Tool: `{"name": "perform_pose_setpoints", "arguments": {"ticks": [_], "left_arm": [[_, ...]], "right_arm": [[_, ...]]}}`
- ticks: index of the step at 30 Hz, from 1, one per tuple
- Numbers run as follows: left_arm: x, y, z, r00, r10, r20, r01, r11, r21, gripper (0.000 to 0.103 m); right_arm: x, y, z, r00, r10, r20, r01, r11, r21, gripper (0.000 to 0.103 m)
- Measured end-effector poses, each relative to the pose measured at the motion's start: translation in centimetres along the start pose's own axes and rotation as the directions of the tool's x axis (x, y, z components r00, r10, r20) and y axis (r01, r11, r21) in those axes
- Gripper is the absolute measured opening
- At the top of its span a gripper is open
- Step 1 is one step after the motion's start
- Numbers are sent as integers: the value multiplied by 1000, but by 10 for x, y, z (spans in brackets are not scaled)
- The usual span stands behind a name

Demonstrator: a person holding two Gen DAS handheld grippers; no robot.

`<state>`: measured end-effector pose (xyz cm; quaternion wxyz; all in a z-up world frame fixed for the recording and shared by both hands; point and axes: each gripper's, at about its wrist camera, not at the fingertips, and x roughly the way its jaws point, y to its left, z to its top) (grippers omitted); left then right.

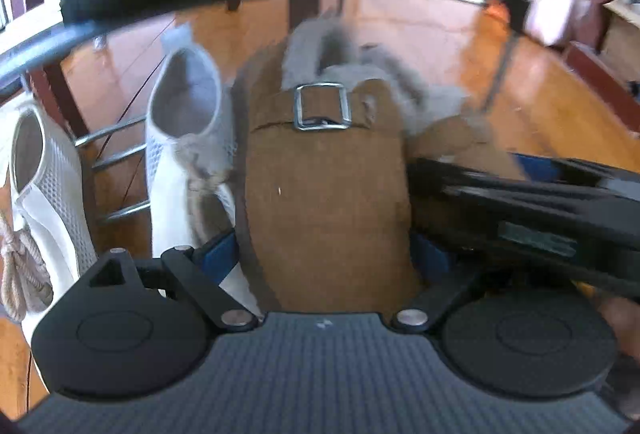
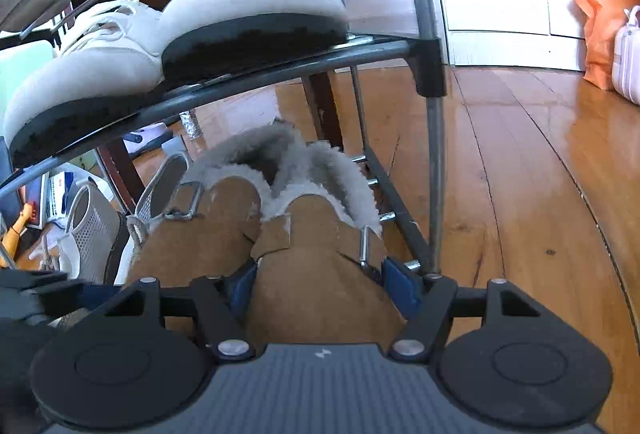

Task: Organize scattered shoes
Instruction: 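Set the slippers beside the white lace-up shoes and open the right tool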

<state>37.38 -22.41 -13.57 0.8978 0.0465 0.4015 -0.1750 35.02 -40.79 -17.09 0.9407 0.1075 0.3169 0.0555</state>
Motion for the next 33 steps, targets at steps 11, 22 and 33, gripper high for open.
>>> {"name": "perform_pose_setpoints", "arguments": {"ticks": [11, 22, 33], "left_arm": [[-52, 18, -21, 1000, 4, 28, -1, 994, -106, 96], [-63, 7, -65, 997, -56, -54, 53, 996, -69, 97], [-62, 0, -70, 994, -44, -97, 35, 995, -97, 97]], "right_arm": [[-14, -51, -5, 951, 94, -295, 24, 928, 371, 100], [-31, -127, -114, 888, 438, -141, 34, 243, 970, 101], [-23, -88, -97, 949, 310, -63, -77, 418, 905, 62]]}}
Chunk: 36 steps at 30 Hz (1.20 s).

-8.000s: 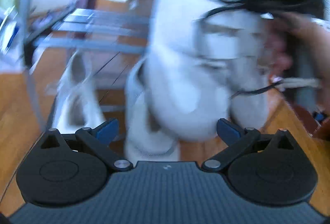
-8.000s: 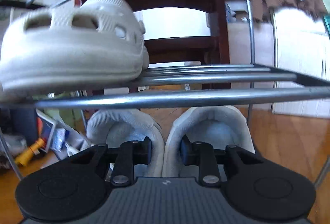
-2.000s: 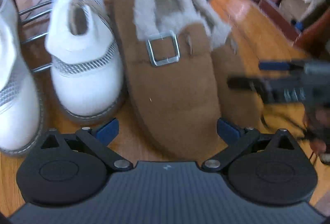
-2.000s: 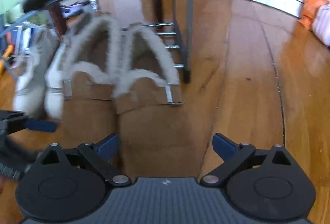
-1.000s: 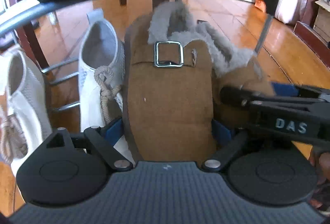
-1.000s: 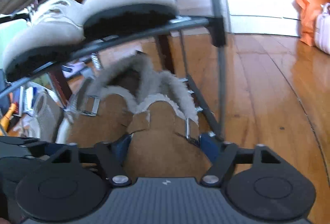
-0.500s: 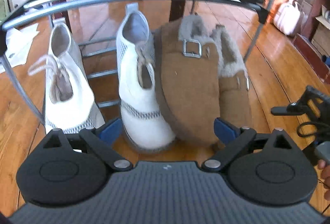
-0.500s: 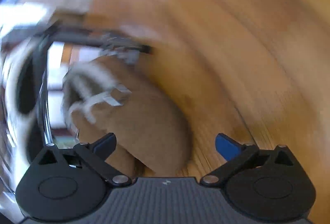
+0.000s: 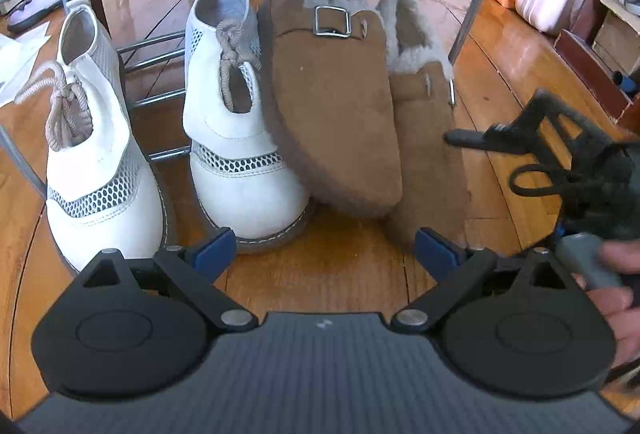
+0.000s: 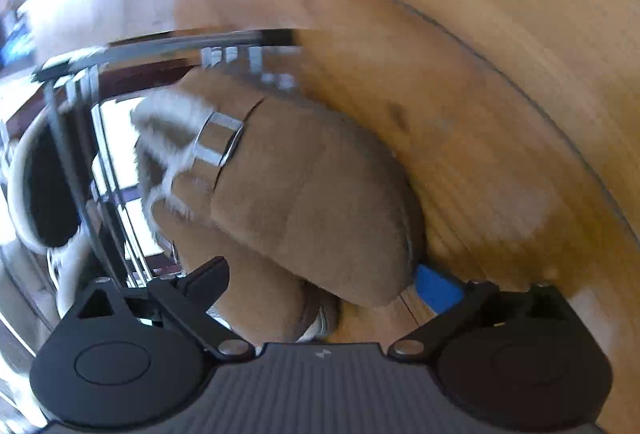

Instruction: Organize scattered shoes

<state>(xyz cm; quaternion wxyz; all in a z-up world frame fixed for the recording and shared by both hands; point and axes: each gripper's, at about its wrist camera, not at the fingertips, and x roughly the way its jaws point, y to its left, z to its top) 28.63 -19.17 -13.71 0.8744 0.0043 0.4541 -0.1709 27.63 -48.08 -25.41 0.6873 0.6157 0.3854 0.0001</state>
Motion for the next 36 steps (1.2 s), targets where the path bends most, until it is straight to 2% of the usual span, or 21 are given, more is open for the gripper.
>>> {"name": "perform_pose_setpoints", "arguments": {"ticks": [2, 6, 9, 11, 14, 16, 18, 19, 21, 22, 24, 26, 29, 31, 34, 36], "left_arm": [[0, -1, 0, 1000, 3, 3, -3, 1000, -1, 97], [-1, -2, -2, 1000, -2, 7, 2, 1000, -6, 97], [2, -1, 3, 1000, 15, -2, -15, 1000, -11, 97], [4, -3, 9, 998, 46, -48, -47, 999, -22, 99], [-1, -8, 13, 991, 100, -92, -102, 995, -11, 100], [-10, -9, 13, 988, 101, -114, -103, 995, -12, 101], [-33, -5, 10, 996, 35, -81, -39, 998, -39, 101], [-43, -4, 9, 998, 15, -61, -18, 999, -38, 101], [-82, -13, 4, 998, 58, 2, -58, 997, 55, 102], [-96, -15, 3, 997, 77, 24, -79, 994, 81, 103], [-112, -14, 2, 995, 92, 41, -96, 991, 98, 103], [-137, -12, -3, 994, 104, 43, -107, 990, 90, 103], [-164, -5, -13, 995, 95, 36, -97, 994, 56, 103], [-174, 4, -18, 998, 63, 2, -63, 998, 24, 103], [-182, 19, -25, 999, 20, -37, -22, 998, -57, 103], [-192, 27, -30, 998, 32, -63, -39, 992, -118, 103]], "right_arm": [[-4, 0, 9, 998, 6, 56, -3, 999, -43, 62], [-2, 8, 32, 998, -1, 69, 6, 996, -84, 62], [1, 17, 30, 998, -13, 58, 22, 987, -158, 62], [3, 28, 28, 998, -18, 52, 29, 976, -217, 63], [5, 44, 27, 999, -26, 41, 37, 949, -313, 76], [3, 51, 22, 998, -42, 44, 55, 936, -347, 75], [-9, 67, 7, 997, -82, 13, 80, 906, -416, 75], [-23, 62, 3, 996, -92, 3, 85, 900, -427, 78], [-40, 73, -13, 993, -114, -19, 93, 888, -451, 86], [-50, 80, -22, 993, -117, -2, 102, 873, -478, 91], [-73, 96, -41, 992, -124, 34, 123, 836, -535, 93], [-94, 116, -66, 987, -127, 101, 163, 769, -618, 97], [-112, 131, -97, 976, -146, 163, 219, 701, -679, 98], [-125, 140, -121, 962, -177, 208, 273, 649, -710, 99], [-133, 148, -155, 939, -245, 241, 342, 603, -721, 100], [-138, 151, -176, 926, -282, 251, 374, 590, -716, 99]]}}
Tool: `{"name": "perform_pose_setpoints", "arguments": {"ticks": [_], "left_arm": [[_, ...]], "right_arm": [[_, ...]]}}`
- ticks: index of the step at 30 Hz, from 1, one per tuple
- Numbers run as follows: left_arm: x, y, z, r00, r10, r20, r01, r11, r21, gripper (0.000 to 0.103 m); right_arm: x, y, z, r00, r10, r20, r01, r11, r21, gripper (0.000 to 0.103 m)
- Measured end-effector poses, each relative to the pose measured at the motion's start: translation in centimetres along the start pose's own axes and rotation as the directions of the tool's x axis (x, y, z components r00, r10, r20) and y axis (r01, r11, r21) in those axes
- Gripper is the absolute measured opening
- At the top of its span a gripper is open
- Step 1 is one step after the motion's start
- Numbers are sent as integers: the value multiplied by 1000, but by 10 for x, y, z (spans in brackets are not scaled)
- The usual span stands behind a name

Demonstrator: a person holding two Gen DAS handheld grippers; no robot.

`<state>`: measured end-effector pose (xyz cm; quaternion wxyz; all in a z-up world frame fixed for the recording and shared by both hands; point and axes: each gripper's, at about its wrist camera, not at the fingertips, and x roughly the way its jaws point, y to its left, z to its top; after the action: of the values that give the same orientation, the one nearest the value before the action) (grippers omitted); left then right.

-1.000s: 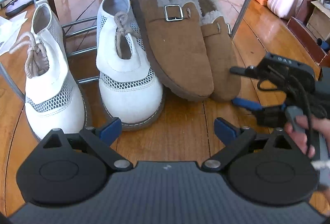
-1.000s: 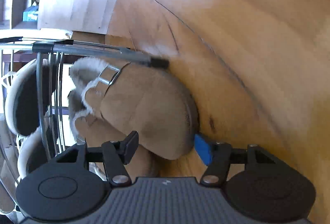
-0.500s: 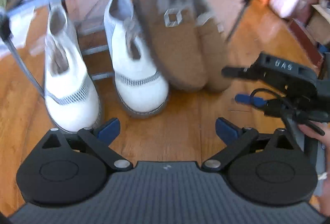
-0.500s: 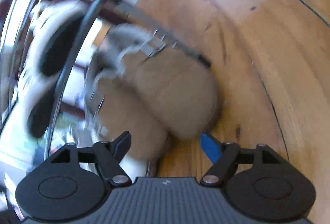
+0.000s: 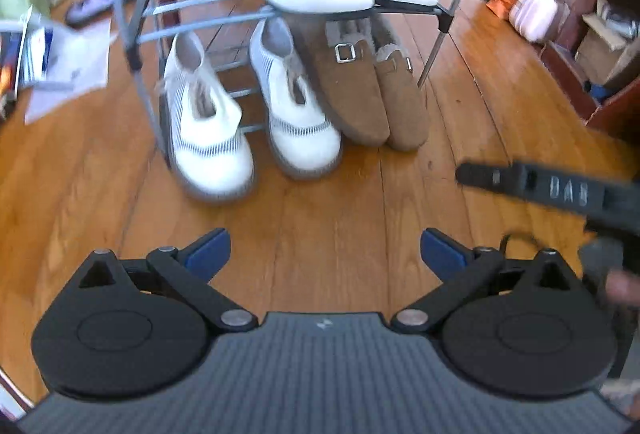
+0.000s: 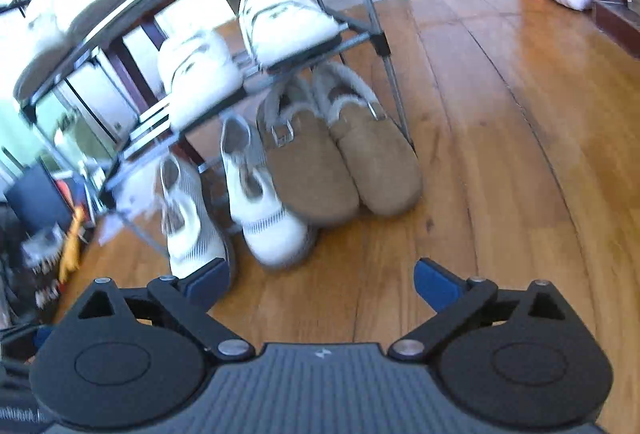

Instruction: Organize scattered shoes

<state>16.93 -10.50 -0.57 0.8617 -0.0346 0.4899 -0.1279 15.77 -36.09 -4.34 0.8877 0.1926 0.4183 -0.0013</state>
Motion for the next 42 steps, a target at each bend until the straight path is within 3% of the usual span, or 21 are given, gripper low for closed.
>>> {"name": "perform_pose_setpoints", "arguments": {"ticks": [3, 6, 8, 13, 16, 21, 26, 29, 34, 36, 39, 42], "left_arm": [[-19, 1, -7, 999, 38, -10, -38, 999, 4, 103], [-43, -5, -14, 996, 86, 37, -89, 994, 60, 103], [-58, -6, -16, 994, 84, 67, -90, 993, 83, 103], [-87, 2, -12, 989, 92, 117, -97, 995, 37, 103], [-111, 6, -10, 967, 161, 197, -165, 986, 5, 103], [-148, 1, -8, 911, 261, 318, -281, 960, 15, 103], [-169, 6, -10, 909, 203, 363, -219, 976, 3, 103], [-171, 7, -10, 908, 206, 366, -217, 976, -10, 103], [-175, 14, -19, 904, 156, 399, -145, 988, -58, 103], [-173, 14, -20, 899, 175, 401, -163, 985, -65, 103], [-173, 3, -25, 872, 250, 421, -256, 966, -43, 103], [-177, -4, -29, 860, 252, 444, -269, 963, -25, 103]], "right_arm": [[-22, 17, -14, 1000, -28, -5, 28, 999, -23, 99], [-48, 38, -25, 1000, -11, 21, 13, 996, -90, 100], [-65, 51, -30, 998, -45, 45, 50, 991, -125, 100], [-100, 71, -34, 988, -97, 121, 117, 978, -173, 100], [-118, 85, -32, 983, -78, 165, 115, 966, -230, 102], [-133, 100, -22, 977, -69, 202, 125, 951, -282, 102], [-138, 105, -16, 978, -30, 205, 84, 962, -260, 103], [-138, 113, -14, 978, -60, 200, 119, 948, -295, 102], [-148, 122, -19, 971, -67, 232, 137, 944, -301, 102], [-151, 123, -22, 969, -62, 238, 134, 945, -299, 102], [-150, 122, -29, 969, -70, 238, 140, 946, -291, 102], [-151, 118, -32, 972, -73, 222, 133, 955, -267, 102]]}}
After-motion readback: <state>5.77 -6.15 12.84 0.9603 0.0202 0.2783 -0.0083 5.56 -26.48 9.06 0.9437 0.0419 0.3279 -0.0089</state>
